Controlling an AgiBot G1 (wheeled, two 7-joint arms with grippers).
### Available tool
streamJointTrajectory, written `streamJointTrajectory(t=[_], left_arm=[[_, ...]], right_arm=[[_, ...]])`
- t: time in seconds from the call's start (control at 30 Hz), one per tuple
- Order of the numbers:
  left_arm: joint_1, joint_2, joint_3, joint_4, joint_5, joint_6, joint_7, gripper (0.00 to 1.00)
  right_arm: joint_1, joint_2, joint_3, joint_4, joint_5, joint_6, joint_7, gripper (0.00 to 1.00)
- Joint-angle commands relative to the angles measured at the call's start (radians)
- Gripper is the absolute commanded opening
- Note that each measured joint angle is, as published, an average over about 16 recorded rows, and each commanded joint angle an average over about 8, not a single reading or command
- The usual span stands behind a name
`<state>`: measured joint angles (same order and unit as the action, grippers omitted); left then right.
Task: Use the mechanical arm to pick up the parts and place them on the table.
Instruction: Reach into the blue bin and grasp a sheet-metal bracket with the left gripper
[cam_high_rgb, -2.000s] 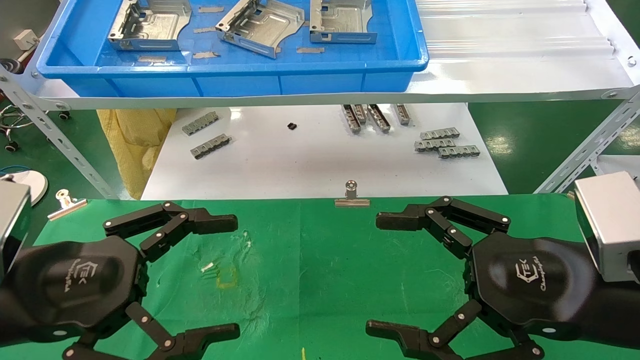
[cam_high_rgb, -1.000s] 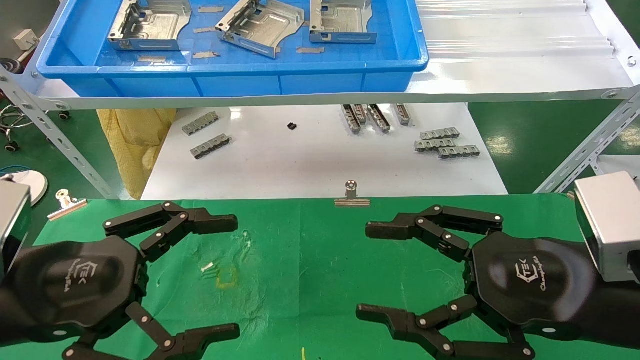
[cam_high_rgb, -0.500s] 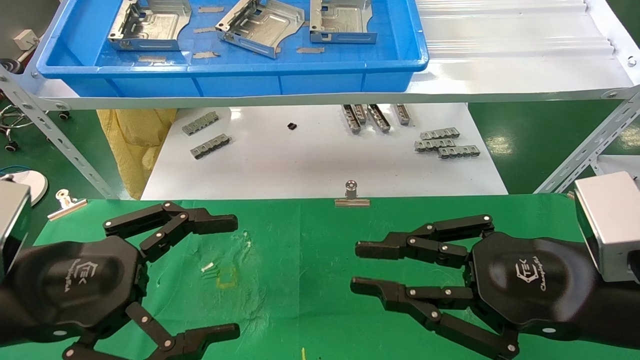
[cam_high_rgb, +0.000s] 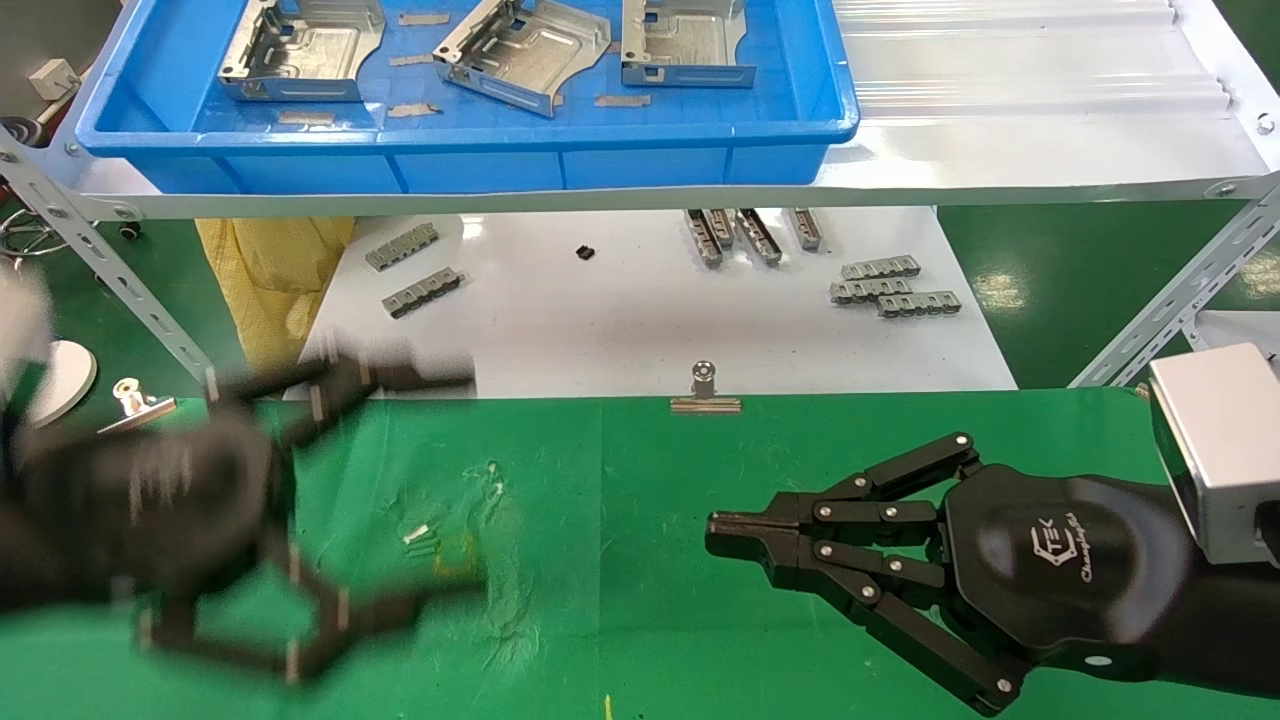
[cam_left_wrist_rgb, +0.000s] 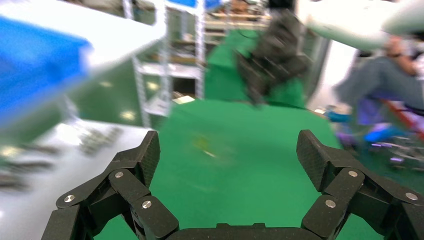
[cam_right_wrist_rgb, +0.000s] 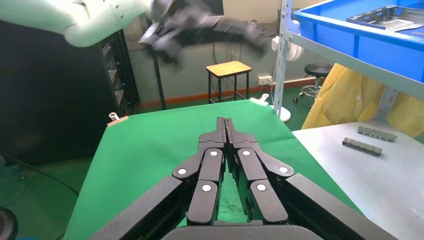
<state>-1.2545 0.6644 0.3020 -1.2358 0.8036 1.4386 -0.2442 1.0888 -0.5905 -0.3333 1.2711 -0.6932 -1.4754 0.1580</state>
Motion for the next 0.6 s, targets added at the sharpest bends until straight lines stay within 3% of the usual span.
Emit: streamJointTrajectory(t=[0.03,0.33,0.6], left_arm=[[-0.053,0.01,0.002,0.004,0.015,-0.017,-0.019,1.0],[-0.415,0.225,0.118,0.298,0.27,-0.146,-0.047,1.0],[-0.631,0.415,0.191,0.644,0.431,-0.271,0.044,1.0]], right_arm=[[0.0,0.0,0.0,0.0,0.0,0.0,0.0,0.0],[0.0,0.0,0.0,0.0,0.0,0.0,0.0,0.0],[0.0,0.0,0.0,0.0,0.0,0.0,0.0,0.01]])
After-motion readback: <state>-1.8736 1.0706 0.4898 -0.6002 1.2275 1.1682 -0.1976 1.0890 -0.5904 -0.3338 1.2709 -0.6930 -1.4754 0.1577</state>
